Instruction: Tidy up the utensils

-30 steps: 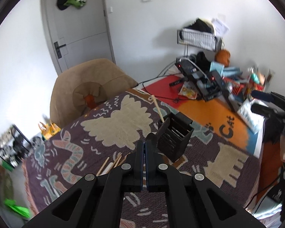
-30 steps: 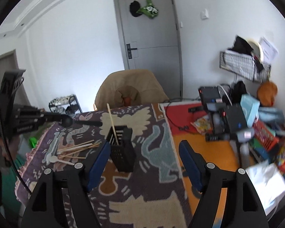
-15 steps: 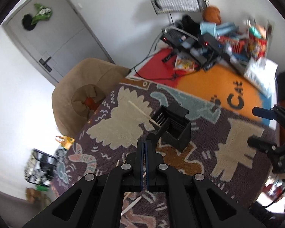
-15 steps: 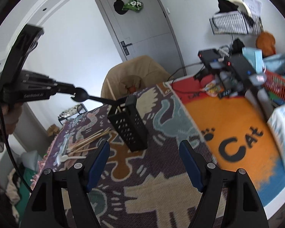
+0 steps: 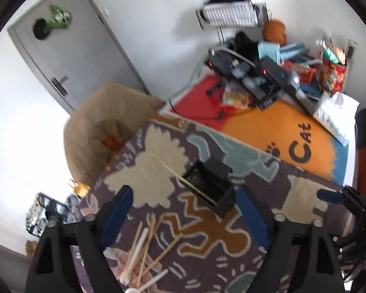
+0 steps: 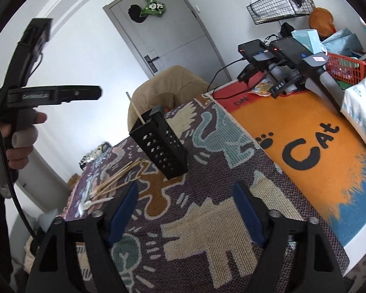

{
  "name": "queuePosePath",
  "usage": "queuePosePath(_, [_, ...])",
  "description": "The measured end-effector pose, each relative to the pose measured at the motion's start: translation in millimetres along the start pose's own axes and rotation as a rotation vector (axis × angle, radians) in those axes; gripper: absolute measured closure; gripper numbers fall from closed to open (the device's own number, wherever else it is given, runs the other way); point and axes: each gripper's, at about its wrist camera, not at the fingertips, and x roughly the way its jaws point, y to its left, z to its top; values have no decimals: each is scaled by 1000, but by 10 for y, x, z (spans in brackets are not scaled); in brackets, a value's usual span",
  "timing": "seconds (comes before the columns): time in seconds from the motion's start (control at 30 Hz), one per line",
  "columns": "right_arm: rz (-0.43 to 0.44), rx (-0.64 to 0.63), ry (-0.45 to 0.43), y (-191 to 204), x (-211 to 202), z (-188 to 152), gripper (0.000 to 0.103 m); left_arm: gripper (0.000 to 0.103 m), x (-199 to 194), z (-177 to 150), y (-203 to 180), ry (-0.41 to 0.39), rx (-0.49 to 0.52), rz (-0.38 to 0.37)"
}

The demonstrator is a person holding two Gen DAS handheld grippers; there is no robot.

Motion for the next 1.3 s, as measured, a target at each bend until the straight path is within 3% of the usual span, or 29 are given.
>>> queuePosePath(0.37, [-40, 35, -40, 66, -44, -30, 1, 15, -152, -518, 217, -77, -114, -51])
queuePosePath(1.03, [-84, -55, -147, 643, -110, -161, 0, 15, -541, -1717, 599, -295, -412, -69])
queuePosePath(1.17, [-66, -59, -178, 767, -106, -203, 0, 15, -573, -1958, 689, -316, -460, -67])
queuePosePath(1.3, [-85, -120, -153, 944, -8, -242, 1, 15, -574, -2240, 741, -304, -493, -56])
